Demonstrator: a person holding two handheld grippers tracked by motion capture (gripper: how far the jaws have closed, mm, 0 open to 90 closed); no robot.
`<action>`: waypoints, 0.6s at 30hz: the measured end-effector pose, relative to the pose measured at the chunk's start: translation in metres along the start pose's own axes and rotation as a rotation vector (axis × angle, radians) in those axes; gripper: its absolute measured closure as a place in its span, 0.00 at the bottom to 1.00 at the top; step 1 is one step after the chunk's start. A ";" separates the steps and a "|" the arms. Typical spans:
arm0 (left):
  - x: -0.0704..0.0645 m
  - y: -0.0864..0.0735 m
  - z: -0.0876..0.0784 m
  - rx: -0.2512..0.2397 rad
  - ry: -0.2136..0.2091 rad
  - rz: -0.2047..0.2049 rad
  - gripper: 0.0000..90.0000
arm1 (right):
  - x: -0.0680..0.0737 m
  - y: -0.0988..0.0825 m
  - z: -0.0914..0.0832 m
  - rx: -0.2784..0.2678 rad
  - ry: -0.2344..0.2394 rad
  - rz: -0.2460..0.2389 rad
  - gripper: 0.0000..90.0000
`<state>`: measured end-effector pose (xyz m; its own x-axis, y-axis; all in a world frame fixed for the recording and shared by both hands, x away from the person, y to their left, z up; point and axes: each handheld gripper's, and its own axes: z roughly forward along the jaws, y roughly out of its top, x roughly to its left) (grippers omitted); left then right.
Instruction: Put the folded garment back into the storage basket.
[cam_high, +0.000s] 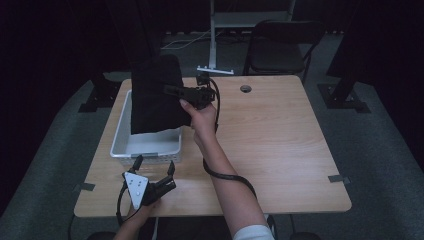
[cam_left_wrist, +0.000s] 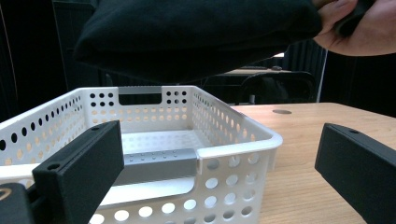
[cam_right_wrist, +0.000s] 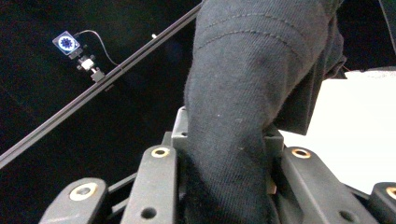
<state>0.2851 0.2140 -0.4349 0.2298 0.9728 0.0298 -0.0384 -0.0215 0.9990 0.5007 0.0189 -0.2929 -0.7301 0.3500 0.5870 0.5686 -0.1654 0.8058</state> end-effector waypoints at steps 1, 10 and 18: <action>0.000 0.000 0.000 0.000 0.000 0.000 0.03 | 0.000 -0.001 0.002 -0.001 0.000 0.003 0.77; 0.000 0.000 0.000 -0.003 -0.003 -0.002 0.03 | 0.001 -0.005 0.015 0.014 0.019 0.009 0.77; 0.000 0.000 0.000 -0.006 -0.006 -0.006 0.03 | 0.003 -0.008 0.027 0.017 0.038 0.013 0.77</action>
<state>0.2848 0.2142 -0.4350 0.2360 0.9715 0.0238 -0.0428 -0.0141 0.9990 0.5040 0.0460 -0.2994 -0.7361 0.3121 0.6006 0.5845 -0.1542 0.7966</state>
